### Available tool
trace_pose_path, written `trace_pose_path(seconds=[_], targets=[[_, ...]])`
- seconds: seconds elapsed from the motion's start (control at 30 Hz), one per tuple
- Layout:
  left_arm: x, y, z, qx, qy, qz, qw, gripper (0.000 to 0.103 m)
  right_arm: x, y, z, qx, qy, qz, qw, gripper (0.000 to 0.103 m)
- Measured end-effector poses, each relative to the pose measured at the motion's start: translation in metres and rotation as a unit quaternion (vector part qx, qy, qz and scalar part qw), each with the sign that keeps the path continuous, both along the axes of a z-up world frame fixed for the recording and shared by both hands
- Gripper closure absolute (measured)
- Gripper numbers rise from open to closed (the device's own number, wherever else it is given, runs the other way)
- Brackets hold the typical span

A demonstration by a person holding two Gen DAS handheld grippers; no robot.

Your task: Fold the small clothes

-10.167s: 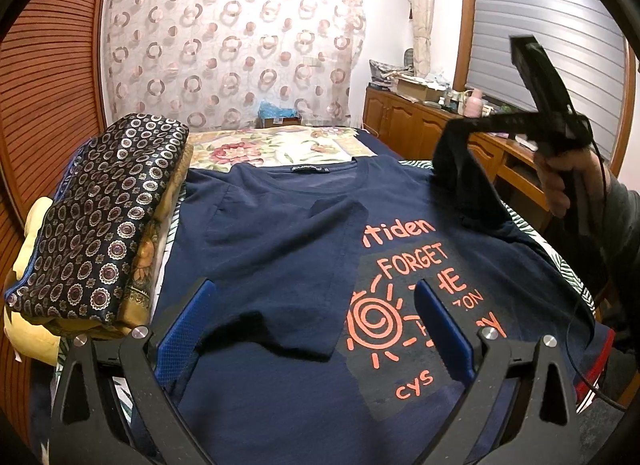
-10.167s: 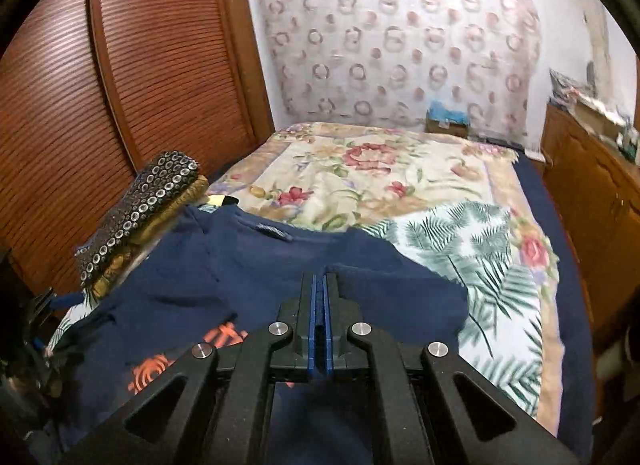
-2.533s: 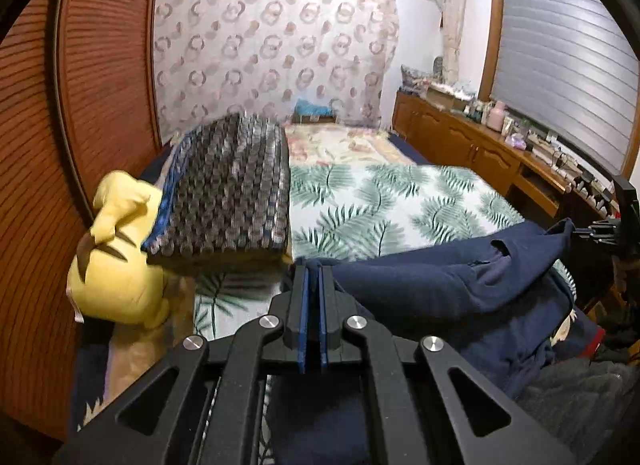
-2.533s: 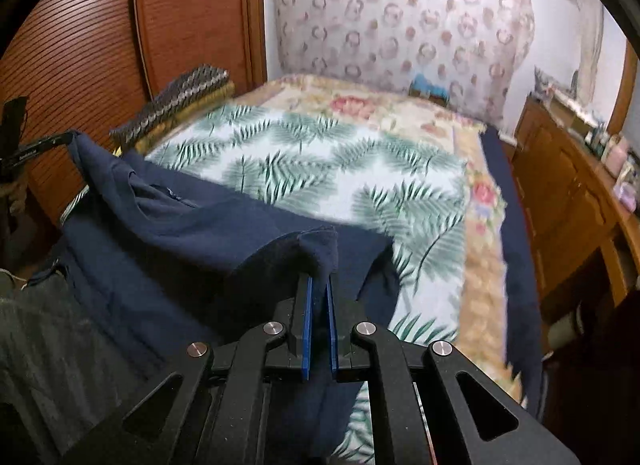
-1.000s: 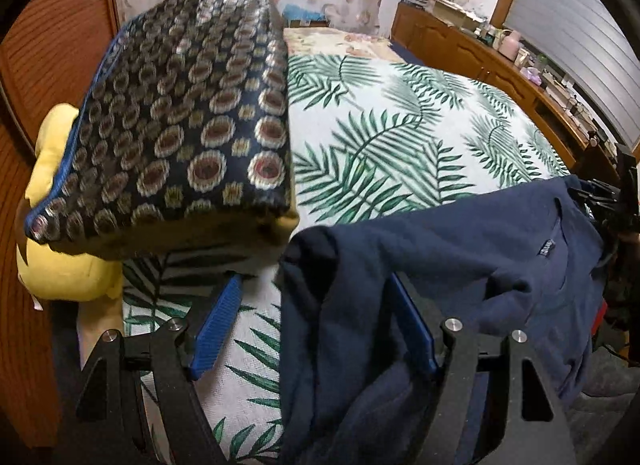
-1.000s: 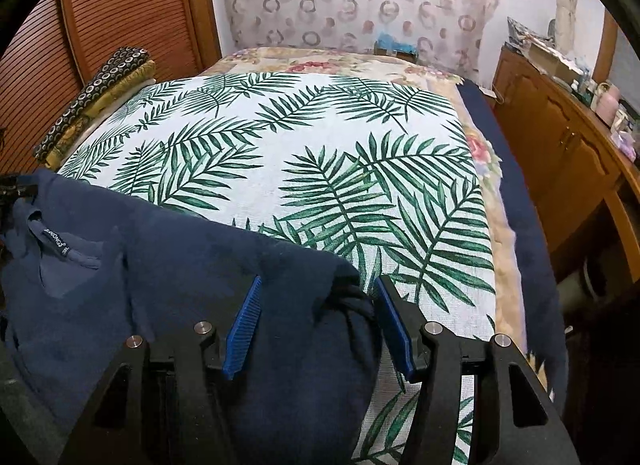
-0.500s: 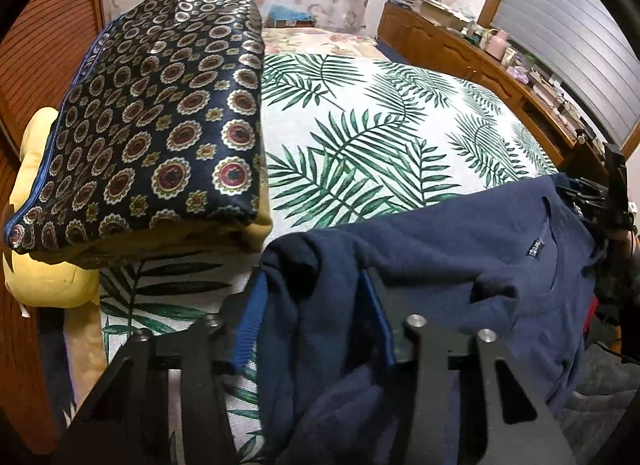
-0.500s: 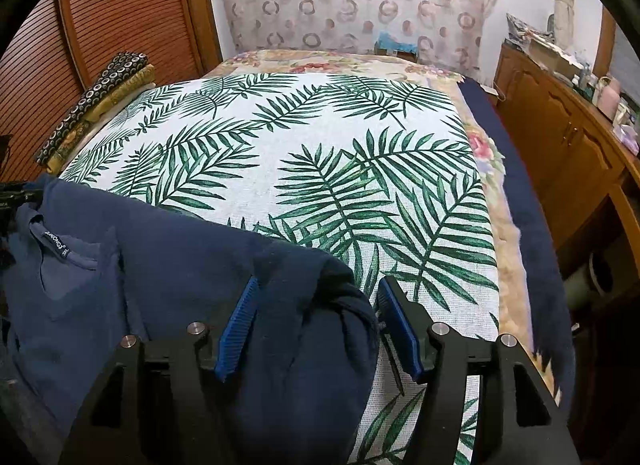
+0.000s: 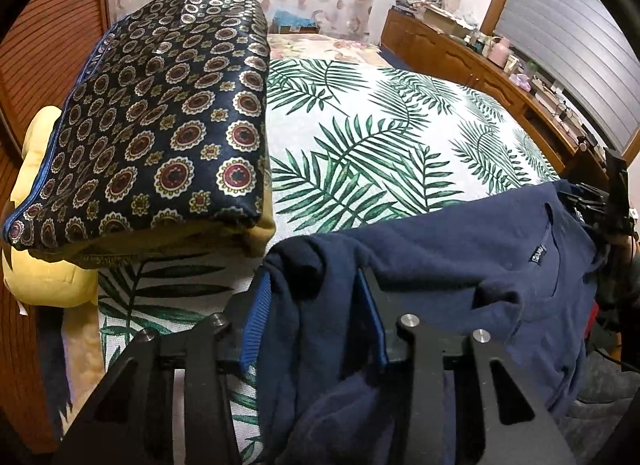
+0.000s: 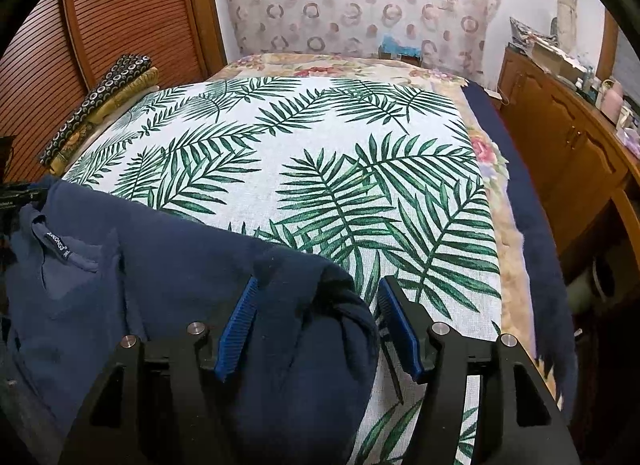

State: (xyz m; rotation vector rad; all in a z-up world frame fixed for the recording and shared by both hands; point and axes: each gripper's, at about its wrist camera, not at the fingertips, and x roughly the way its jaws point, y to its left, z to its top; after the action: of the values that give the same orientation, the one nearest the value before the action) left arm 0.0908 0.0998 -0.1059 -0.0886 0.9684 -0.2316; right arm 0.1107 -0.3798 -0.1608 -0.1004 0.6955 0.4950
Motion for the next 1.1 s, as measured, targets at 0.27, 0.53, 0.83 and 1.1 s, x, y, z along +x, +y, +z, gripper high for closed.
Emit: trace_pose_path(seconds=[0.27, 0.53, 0.83, 1.1], targets=[[-0.004, -0.002, 0.001, -0.001, -0.007, -0.004, 1.0000, 0.084, -0.006, 0.005, -0.002, 0.020, -0.003, 0.036, 0.999, 0.075], [-0.032, -0.011, 0.042, -0.018, -0.069, -0.018, 0.9973, 0.093, -0.038, -0.007, 0.024, 0.088, -0.025, 0.083, 0.992, 0.090], [-0.070, -0.030, 0.138, -0.037, -0.175, -0.064, 0.9818, 0.094, -0.106, -0.024, 0.116, 0.118, -0.134, 0.115, 0.977, 0.091], [-0.113, -0.032, 0.214, -0.065, -0.257, -0.088, 0.9603, 0.094, -0.160, -0.038, 0.178, 0.139, -0.183, 0.137, 0.964, 0.091]])
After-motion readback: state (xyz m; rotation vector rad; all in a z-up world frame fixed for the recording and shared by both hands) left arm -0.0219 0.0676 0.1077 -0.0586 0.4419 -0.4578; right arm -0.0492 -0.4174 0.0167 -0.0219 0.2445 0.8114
